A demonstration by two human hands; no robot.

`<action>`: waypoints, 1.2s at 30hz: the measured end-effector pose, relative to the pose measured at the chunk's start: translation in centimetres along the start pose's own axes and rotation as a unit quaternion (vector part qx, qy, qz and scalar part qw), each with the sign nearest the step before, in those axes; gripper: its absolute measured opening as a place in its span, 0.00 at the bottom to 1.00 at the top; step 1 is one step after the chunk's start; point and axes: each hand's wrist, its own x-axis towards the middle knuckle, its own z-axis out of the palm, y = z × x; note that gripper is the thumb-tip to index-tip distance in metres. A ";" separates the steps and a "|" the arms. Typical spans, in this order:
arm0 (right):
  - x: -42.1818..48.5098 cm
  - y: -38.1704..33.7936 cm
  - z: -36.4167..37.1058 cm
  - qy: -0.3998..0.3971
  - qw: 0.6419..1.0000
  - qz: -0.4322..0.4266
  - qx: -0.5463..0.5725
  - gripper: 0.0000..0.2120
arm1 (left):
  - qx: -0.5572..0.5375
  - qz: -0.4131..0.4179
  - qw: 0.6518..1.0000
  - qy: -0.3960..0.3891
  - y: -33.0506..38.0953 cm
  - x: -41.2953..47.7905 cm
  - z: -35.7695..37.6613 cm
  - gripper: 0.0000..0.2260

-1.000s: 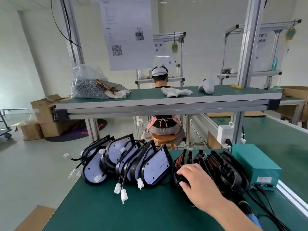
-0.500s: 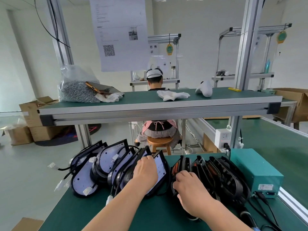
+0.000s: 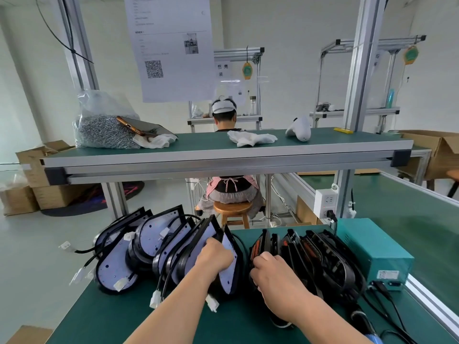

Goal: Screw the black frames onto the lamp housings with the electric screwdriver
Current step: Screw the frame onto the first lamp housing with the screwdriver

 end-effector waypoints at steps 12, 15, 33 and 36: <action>-0.4 -0.4 -0.7 0.006 0.999 -0.041 -0.005 0.10 | -0.021 -0.090 0.995 0.040 -0.6 -2.0 1.4 0.21; -0.5 -0.6 -1.2 -0.007 0.999 -0.046 -0.015 0.10 | -0.100 -0.070 0.992 0.032 -1.1 -1.7 1.6 0.03; -9.0 0.5 -8.9 0.235 0.949 0.077 0.196 0.02 | -0.509 -0.090 0.855 -0.036 -8.5 -16.2 4.0 0.20; -13.0 -2.2 -8.7 0.280 0.885 0.101 0.357 0.06 | -0.530 -0.101 0.839 -0.072 -8.7 -19.2 5.2 0.19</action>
